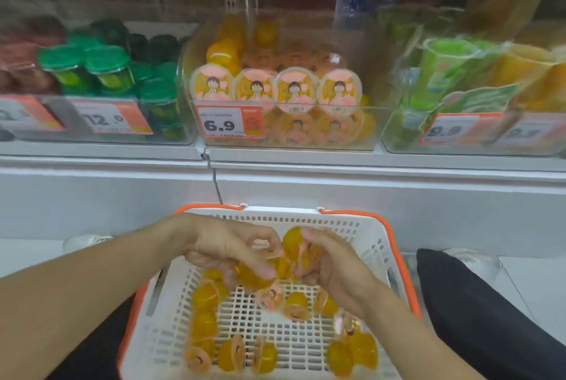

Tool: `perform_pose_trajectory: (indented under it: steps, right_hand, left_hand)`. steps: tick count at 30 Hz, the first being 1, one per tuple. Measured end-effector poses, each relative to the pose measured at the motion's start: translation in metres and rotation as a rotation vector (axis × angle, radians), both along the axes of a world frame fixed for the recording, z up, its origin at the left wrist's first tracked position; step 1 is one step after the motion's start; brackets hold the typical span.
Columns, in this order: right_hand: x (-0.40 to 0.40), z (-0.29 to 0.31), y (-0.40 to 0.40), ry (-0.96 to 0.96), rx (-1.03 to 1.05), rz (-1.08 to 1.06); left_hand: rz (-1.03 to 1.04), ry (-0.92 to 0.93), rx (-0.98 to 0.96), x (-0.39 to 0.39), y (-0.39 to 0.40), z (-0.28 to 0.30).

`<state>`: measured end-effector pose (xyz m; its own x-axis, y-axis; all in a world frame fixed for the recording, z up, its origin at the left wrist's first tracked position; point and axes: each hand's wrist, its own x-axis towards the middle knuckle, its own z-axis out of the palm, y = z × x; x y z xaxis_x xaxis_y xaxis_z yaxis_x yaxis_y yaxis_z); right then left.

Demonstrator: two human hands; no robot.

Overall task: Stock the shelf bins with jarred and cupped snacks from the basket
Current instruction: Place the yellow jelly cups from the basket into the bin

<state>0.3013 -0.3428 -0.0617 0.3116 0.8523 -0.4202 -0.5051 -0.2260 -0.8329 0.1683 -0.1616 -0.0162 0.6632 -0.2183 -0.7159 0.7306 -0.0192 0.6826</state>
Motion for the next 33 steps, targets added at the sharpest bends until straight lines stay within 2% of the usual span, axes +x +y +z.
perform_pose_trajectory:
  steps: [3, 6, 9, 14, 20, 23, 27, 29, 32, 33]
  right_hand:
    - [-0.006, 0.013, -0.001, 0.015, 0.044, -0.069]
    - [-0.007, 0.022, 0.000, 0.069, 0.097, -0.091]
    - [-0.005, 0.030, 0.001, 0.284, 0.176, -0.156]
    - [0.012, 0.035, -0.001, 0.460, 0.244, -0.198]
    - [0.020, 0.045, 0.005, 0.353, 0.350, -0.208]
    - [0.025, 0.069, 0.014, 0.224, 0.427, -0.203]
    - [0.031, 0.124, 0.045, -0.104, 0.482, -0.246]
    - [0.036, 0.152, 0.066, -0.325, 0.510, -0.284]
    - [0.051, 0.184, 0.103, -0.779, 0.330, -0.355]
    - [0.059, 0.191, 0.119, -0.871, 0.270, -0.356]
  left_hand:
    - [-0.025, -0.034, 0.034, 0.003, -0.007, 0.015]
    - [0.062, -0.097, 0.321, 0.013, -0.014, 0.020]
    - [0.138, -0.220, 0.514, 0.027, -0.020, 0.022]
    - [0.301, -0.348, 0.520, 0.036, -0.014, 0.030]
    - [0.423, -0.451, 0.456, 0.036, -0.011, 0.038]
    - [0.534, -0.485, 0.370, 0.033, -0.006, 0.046]
    - [0.725, -0.515, 0.269, 0.035, 0.001, 0.054]
    - [0.814, -0.541, 0.228, 0.036, 0.004, 0.055]
    - [0.887, -0.569, 0.186, 0.036, 0.010, 0.060]
    - [0.901, -0.581, 0.179, 0.035, 0.013, 0.062]
